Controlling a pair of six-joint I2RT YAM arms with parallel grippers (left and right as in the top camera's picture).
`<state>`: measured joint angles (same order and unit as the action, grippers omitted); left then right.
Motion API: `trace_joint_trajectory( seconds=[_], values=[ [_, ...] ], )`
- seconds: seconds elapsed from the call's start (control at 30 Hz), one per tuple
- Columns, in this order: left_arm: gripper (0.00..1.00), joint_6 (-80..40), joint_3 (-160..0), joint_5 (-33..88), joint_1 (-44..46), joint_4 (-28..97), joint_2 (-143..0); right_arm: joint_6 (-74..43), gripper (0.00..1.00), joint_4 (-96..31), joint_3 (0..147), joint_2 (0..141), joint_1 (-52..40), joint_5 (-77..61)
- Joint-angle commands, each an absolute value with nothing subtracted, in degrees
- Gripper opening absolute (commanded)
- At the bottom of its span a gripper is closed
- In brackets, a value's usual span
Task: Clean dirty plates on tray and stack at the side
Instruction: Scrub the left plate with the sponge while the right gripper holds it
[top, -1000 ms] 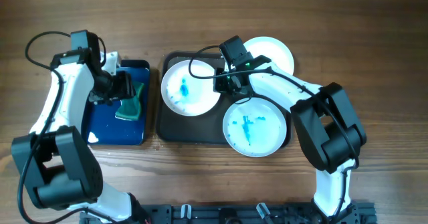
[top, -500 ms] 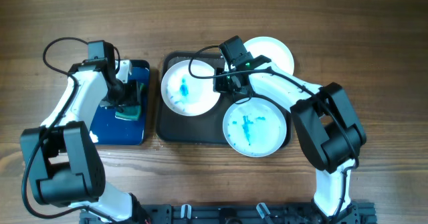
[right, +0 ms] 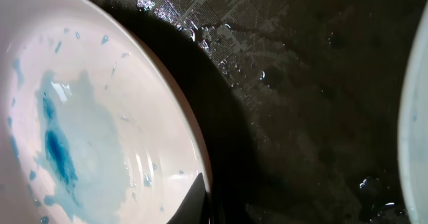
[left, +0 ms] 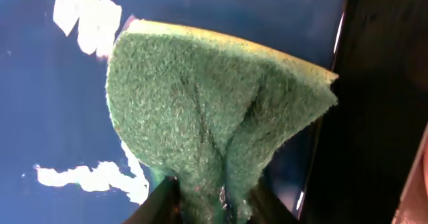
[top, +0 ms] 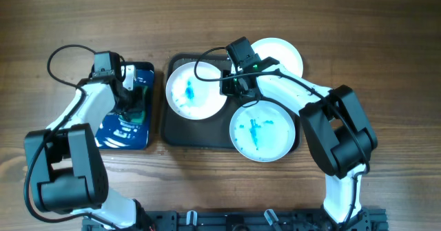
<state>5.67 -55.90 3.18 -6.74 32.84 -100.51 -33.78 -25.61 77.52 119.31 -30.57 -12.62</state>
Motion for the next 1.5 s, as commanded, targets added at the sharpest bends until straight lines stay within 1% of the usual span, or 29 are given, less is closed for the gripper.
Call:
trace_joint_trajectory(
  seconds=[0.0,0.07,0.13,0.23,0.3,0.43,0.57,0.7,0.73,0.9,1.03,1.13,1.17,1.27,1.33,1.4,1.47],
  values=[
    [0.04,5.5,-52.82,5.76,-6.48,32.12,-101.43,-33.01,0.04,-25.74,77.36,122.17,-30.59,-11.94],
    [0.04,5.48,-52.84,5.74,-6.48,32.14,-101.34,-32.99,0.04,-25.74,77.36,122.17,-30.59,-11.94],
    [0.04,2.68,-54.43,5.48,-6.57,34.02,-100.33,-33.01,0.04,-25.71,77.36,122.17,-30.59,-11.88],
    [0.04,2.44,-61.14,4.6,-6.55,41.71,-98.41,-33.01,0.04,-25.65,77.36,122.17,-30.59,-11.9],
    [0.04,-2.22,-67.09,1.39,-6.52,47.75,-97.06,-32.99,0.04,-25.39,77.36,122.17,-30.59,-11.92],
    [0.04,-6.04,-74.39,1.8,-5.87,54.33,-96.09,-32.99,0.04,-25.28,77.36,122.17,-30.59,-11.9],
    [0.04,-10.22,-74.78,5.56,-0.38,53.34,-96.16,-33.06,0.04,-25.06,77.36,122.17,-30.59,-11.97],
    [0.04,-18.22,-74.0,5.98,6.72,46.89,-97.86,-33.17,0.04,-25.12,77.36,122.17,-30.59,-11.97],
    [0.04,-20.12,-73.87,5.98,8.38,46.15,-99.39,-33.17,0.04,-25.32,77.36,122.17,-30.59,-11.99],
    [0.04,-22.06,-73.87,5.91,13.91,41.78,-108.6,-33.19,0.04,-25.58,77.36,122.17,-30.59,-11.97],
    [0.04,-26.0,-73.87,5.96,16.69,40.71,-117.01,-33.01,0.04,-25.78,77.36,122.17,-30.59,-11.92],
    [0.04,-25.19,-73.87,8.1,18.06,42.13,-118.98,-33.04,0.04,-25.78,77.34,122.17,-30.59,-11.94],
    [0.04,-20.75,-73.89,13.17,18.52,42.15,-118.98,-33.06,0.04,-25.78,77.34,122.17,-30.59,-11.94],
    [0.04,-4.84,-73.89,34.17,18.9,42.02,-118.93,-33.04,0.04,-25.76,77.36,122.17,-30.59,-11.97],
    [0.04,-0.75,-73.91,40.29,18.85,41.45,-118.93,-33.04,0.04,-25.74,77.34,122.17,-30.59,-11.97],
    [0.04,-0.91,-73.89,39.53,18.83,39.42,-118.93,-33.04,0.04,-25.76,77.34,122.17,-30.59,-11.97],
    [0.04,-8.08,-73.89,29.23,18.85,36.84,-118.93,-33.04,0.04,-25.8,77.34,122.17,-30.59,-11.97]
  ],
)
